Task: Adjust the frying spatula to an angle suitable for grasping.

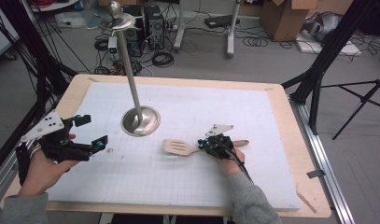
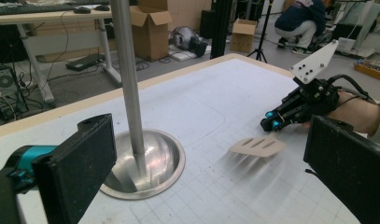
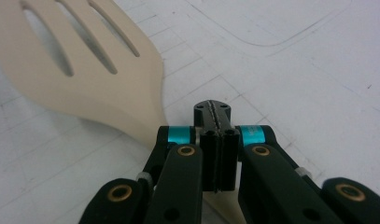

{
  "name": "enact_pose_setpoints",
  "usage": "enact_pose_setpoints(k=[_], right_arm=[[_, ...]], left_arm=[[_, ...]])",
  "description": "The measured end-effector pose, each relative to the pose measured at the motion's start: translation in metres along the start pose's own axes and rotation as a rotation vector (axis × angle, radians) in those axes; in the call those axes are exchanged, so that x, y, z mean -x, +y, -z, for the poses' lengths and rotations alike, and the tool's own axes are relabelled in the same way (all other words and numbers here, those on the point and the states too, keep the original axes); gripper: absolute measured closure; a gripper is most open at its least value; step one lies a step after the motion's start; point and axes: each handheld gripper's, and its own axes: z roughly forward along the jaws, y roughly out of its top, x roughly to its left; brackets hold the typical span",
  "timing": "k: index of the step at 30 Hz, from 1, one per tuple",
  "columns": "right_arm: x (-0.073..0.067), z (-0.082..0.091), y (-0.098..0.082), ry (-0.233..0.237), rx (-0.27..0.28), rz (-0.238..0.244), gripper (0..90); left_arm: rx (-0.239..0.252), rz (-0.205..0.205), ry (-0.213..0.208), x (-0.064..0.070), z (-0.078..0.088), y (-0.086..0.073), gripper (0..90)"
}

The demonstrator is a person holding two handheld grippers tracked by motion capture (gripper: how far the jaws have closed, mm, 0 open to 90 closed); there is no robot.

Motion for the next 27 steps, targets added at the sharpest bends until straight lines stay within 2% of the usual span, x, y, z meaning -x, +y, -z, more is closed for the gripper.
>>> enact_pose_setpoints(k=[4,12,16,19,27], right_arm=[[0.003,0.003,-0.003,0.038,0.005,-0.051,90.0],[0.000,0.013,-0.011,0.082,0.002,-0.070,90.0],[-0.001,0.020,-0.015,0.101,0.018,-0.066,90.0],[-0.005,0.026,-0.018,0.090,0.002,-0.039,90.0],[-0.011,0.040,-0.028,0.092,-0.015,-0.023,90.0]], left_arm=[[0.001,0.000,-0.004,-0.001,-0.002,0.000,2.9],[0.008,0.003,-0.016,-0.001,-0.004,0.002,2.9],[0.014,0.003,-0.022,-0.002,-0.006,0.004,2.9],[0.013,0.001,-0.025,-0.002,-0.008,0.004,2.9],[0.019,-0.001,-0.034,-0.002,-0.011,0.007,2.9]])
